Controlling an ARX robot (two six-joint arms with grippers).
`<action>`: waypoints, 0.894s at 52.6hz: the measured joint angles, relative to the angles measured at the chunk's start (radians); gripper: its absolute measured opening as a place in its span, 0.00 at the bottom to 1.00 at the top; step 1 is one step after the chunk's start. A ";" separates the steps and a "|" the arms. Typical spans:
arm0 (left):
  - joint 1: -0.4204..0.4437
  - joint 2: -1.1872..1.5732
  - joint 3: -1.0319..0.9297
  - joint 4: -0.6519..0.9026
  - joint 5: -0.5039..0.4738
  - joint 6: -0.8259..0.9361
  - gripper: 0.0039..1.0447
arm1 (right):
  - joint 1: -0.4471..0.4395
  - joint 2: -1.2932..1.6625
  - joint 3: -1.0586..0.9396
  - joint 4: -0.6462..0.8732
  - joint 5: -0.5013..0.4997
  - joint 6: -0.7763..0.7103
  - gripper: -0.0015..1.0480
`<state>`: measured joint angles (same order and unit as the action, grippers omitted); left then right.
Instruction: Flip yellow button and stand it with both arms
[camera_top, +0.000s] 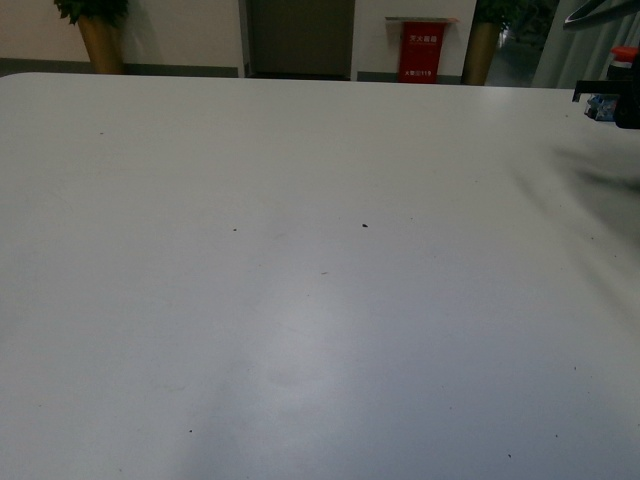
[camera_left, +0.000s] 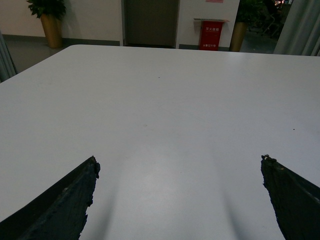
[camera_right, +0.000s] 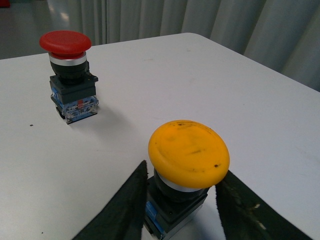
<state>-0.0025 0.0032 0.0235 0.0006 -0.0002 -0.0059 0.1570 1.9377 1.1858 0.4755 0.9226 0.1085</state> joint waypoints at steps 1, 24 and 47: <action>0.000 0.000 0.000 0.000 0.000 0.000 0.94 | 0.000 0.000 0.000 0.000 0.000 0.000 0.41; 0.000 0.000 0.000 0.000 0.000 0.000 0.94 | 0.010 0.000 0.000 -0.008 0.002 -0.003 0.93; 0.000 0.000 0.000 0.000 0.000 0.000 0.94 | 0.032 -0.165 -0.024 -0.016 0.004 -0.016 0.93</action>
<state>-0.0025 0.0032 0.0235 0.0006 -0.0002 -0.0059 0.1890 1.7725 1.1618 0.4591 0.9264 0.0925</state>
